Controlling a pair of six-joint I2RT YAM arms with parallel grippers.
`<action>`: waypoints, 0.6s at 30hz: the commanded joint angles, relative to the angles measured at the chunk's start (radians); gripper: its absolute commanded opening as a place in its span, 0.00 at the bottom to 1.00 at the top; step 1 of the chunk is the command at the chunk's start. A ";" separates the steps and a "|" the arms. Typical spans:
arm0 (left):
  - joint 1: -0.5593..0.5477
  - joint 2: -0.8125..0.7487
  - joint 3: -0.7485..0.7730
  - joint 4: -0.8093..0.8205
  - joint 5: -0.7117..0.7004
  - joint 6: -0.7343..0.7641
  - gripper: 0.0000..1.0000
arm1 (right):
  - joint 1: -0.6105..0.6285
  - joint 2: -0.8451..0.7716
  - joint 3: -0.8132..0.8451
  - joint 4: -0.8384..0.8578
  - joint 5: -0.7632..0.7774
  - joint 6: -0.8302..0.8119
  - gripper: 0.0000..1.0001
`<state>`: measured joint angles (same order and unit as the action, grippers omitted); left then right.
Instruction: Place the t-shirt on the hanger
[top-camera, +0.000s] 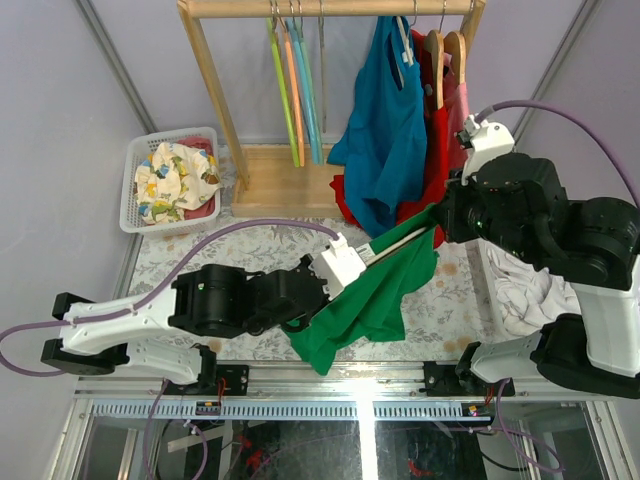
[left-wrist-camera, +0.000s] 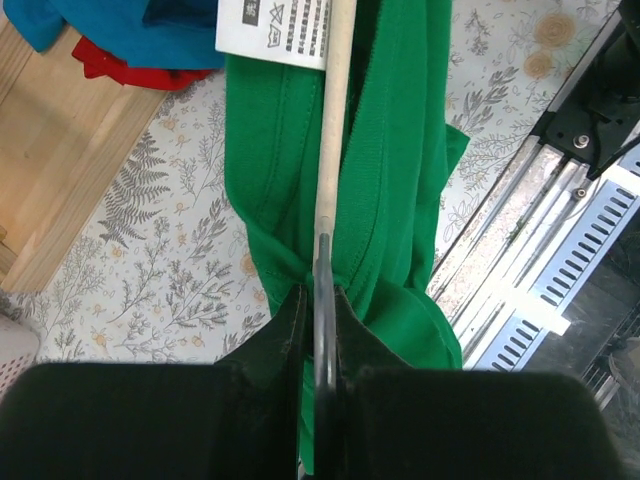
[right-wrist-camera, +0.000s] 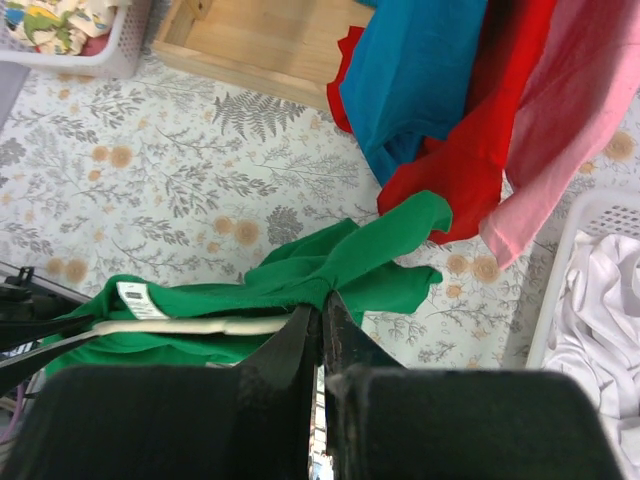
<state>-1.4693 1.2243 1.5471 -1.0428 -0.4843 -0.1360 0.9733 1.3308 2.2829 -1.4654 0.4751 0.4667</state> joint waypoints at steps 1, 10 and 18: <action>0.036 0.025 0.032 -0.021 0.026 0.022 0.00 | 0.001 -0.026 0.049 0.038 0.007 -0.064 0.00; 0.073 0.081 0.098 -0.022 0.046 0.054 0.00 | 0.002 -0.078 -0.150 0.181 -0.267 -0.106 0.00; 0.090 0.139 0.187 -0.042 0.042 0.068 0.00 | 0.002 -0.121 -0.286 0.285 -0.360 -0.112 0.00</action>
<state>-1.3884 1.3453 1.6791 -1.1149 -0.4412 -0.0952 0.9730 1.2381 2.0205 -1.3029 0.2375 0.3923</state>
